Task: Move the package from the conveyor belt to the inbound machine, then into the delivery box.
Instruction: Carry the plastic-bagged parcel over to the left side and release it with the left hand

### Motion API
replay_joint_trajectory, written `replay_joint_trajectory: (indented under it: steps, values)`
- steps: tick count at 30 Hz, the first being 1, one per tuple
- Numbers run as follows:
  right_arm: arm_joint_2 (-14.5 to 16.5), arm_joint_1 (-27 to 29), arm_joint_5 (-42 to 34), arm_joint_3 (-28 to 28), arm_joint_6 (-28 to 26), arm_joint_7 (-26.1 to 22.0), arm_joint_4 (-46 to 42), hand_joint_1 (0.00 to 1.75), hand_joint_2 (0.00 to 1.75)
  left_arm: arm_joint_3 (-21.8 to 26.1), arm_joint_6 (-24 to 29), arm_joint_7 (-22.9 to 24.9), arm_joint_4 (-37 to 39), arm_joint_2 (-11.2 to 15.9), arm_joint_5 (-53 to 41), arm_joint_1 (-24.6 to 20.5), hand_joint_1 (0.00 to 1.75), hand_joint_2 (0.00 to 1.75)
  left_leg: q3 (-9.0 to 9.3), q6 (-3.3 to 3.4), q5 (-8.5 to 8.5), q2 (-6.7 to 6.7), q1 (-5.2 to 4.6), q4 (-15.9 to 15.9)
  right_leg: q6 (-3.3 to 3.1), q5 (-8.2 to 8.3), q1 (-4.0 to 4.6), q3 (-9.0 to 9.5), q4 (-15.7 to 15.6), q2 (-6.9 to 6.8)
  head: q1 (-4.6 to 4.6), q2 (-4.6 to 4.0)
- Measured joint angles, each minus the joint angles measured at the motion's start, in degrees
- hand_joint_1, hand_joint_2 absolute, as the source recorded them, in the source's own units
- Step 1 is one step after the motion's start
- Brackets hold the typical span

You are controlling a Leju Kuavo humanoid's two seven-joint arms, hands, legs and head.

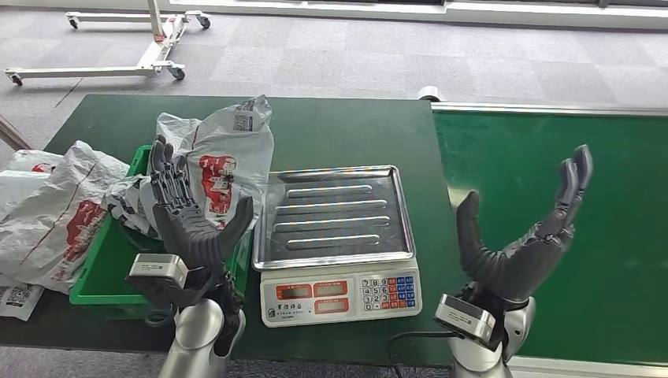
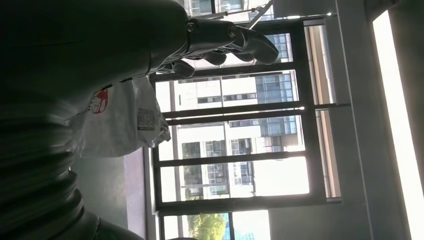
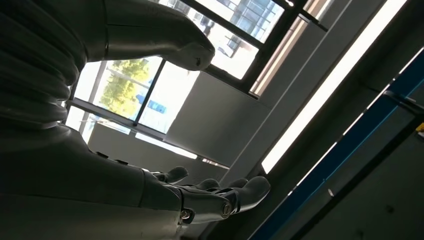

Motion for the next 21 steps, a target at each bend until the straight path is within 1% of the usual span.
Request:
replay_joint_trajectory:
  steps: [1,4,5,7,8,9,10,11,12,13,14,15,16,17,18,19,20,21]
  values:
    - [0.00,0.14,-0.20,-0.37,0.00,0.01,-0.63,0.44,1.75,-0.02,0.40,-0.01,-0.25,0.13,-0.03,0.40,0.03,1.75,0.00,0.00,0.00,0.00,0.00,0.00,0.01,0.01,-0.01,0.00,0.00,0.00,0.00,0.00]
    - [0.00,0.39,-1.01,-1.06,0.00,0.02,-1.67,1.75,1.75,-0.19,1.58,-0.02,-0.94,0.60,-0.26,1.47,1.34,1.75,0.01,0.01,0.00,0.00,0.00,0.00,0.02,0.02,-0.02,0.01,0.00,0.00,-0.01,0.00]
    - [0.00,0.42,-1.10,-1.12,0.00,0.02,-1.81,1.31,1.75,-0.32,1.93,-0.02,-1.19,0.77,-0.35,1.77,1.34,1.75,0.01,0.01,0.01,0.00,0.00,0.00,0.02,0.02,-0.02,0.00,0.00,0.00,0.00,0.00]
    - [0.00,0.47,-0.88,-1.13,0.00,0.02,-1.98,0.44,1.75,-0.74,2.37,-0.02,-1.82,1.14,-0.56,2.43,0.49,1.75,0.01,0.00,0.01,0.00,0.00,0.00,0.02,0.02,-0.01,0.00,0.00,0.00,-0.01,-0.01]
    - [0.01,0.50,-0.72,-1.13,0.00,0.02,-2.08,0.44,1.75,-1.01,2.47,-0.03,-2.16,1.35,-0.68,2.76,0.08,1.75,0.01,0.00,0.00,-0.01,0.00,0.00,0.02,0.02,-0.01,0.00,0.00,0.00,-0.01,-0.01]
    - [0.01,0.52,-0.31,-1.13,0.00,0.31,-2.21,0.87,1.75,-1.29,2.62,-0.04,-2.48,1.59,-0.73,3.04,0.08,1.75,0.01,0.00,0.00,-0.01,0.00,0.00,0.02,0.02,0.00,0.00,0.00,0.00,-0.01,-0.01]
    - [-0.01,0.55,0.29,-1.13,0.01,0.87,-2.41,1.31,1.75,-1.61,2.94,-0.04,-2.71,1.89,-0.72,3.24,0.49,1.75,0.01,0.00,0.00,-0.01,0.00,0.00,0.02,0.02,0.00,-0.01,0.00,0.00,0.00,-0.01]
    - [-0.02,0.59,0.94,-1.13,0.01,1.46,-2.60,1.31,1.75,-1.95,3.39,-0.04,-2.85,2.19,-0.69,3.35,0.93,1.75,0.01,0.00,0.00,-0.01,0.00,0.00,0.02,0.01,0.00,-0.01,0.00,0.00,0.00,0.00]
    - [-0.02,0.62,1.57,-1.13,0.02,1.82,-2.78,0.88,1.75,-2.33,3.90,-0.03,-2.96,2.49,-0.68,3.44,1.21,1.75,0.01,0.00,0.00,0.00,0.00,0.00,0.02,0.01,0.01,-0.01,0.00,0.00,0.00,0.00]
    - [-0.02,0.66,2.02,-1.13,0.02,1.70,-2.90,0.44,1.75,-2.76,4.32,-0.03,-3.07,2.73,-0.77,3.54,1.18,1.75,0.00,0.00,0.00,0.00,0.00,0.00,0.02,0.01,0.01,-0.01,0.00,0.00,0.00,0.00]
    - [0.00,0.68,2.27,-1.13,0.04,1.22,-2.93,0.44,1.75,-3.18,4.53,-0.03,-3.21,2.93,-0.95,3.65,1.18,1.75,0.00,0.00,0.00,0.00,0.00,0.00,0.02,0.01,0.01,-0.01,0.00,0.00,0.00,0.00]
    - [0.02,0.69,2.42,-1.13,0.05,0.64,-2.88,0.87,1.75,-3.61,4.52,-0.04,-3.36,3.10,-1.23,3.76,1.18,1.75,0.00,0.00,0.00,0.00,0.00,0.00,0.02,0.01,0.01,-0.01,0.00,0.00,0.00,0.00]
    - [0.02,0.68,2.57,-1.13,0.07,0.28,-2.83,1.31,1.75,-3.98,4.40,-0.05,-3.45,3.26,-1.50,3.84,1.31,1.75,0.00,0.00,0.00,0.00,0.00,0.00,0.02,0.01,0.01,-0.01,0.00,0.00,0.00,0.00]
    - [0.02,0.68,2.65,-1.13,0.09,0.13,-2.78,1.31,1.75,-4.27,4.27,-0.05,-3.48,3.40,-1.76,3.91,1.75,1.75,0.00,0.00,0.00,0.00,0.00,0.00,0.02,0.01,0.00,-0.01,0.00,0.00,0.00,0.00]
    - [0.02,0.68,2.84,-1.13,0.09,0.05,-2.71,0.87,1.75,-4.50,4.18,-0.05,-3.49,3.51,-2.07,3.96,1.37,1.75,0.00,0.00,0.00,0.00,0.00,0.00,0.02,0.01,0.00,-0.01,0.00,0.00,0.00,0.00]
    - [0.03,0.68,3.19,-1.13,0.09,0.03,-2.61,0.87,1.75,-4.71,4.17,-0.05,-3.46,3.60,-2.44,4.02,1.00,1.75,0.00,0.00,0.00,0.00,0.00,0.00,0.02,0.01,0.00,-0.01,0.00,0.00,0.00,0.00]
    - [0.03,0.68,3.60,-1.13,0.09,0.01,-2.50,0.87,1.75,-4.93,4.21,-0.04,-3.42,3.70,-2.83,4.06,1.00,1.75,0.00,0.00,0.00,0.00,0.00,0.00,0.02,0.01,-0.01,-0.01,0.00,0.00,0.00,0.00]
    - [0.04,0.69,3.96,-1.13,0.09,-0.01,-2.41,1.31,1.75,-5.15,4.39,-0.04,-3.35,3.80,-3.21,4.09,1.00,1.75,0.00,0.00,0.00,0.00,0.00,0.00,0.02,0.01,-0.01,0.00,0.00,0.00,0.01,0.00]
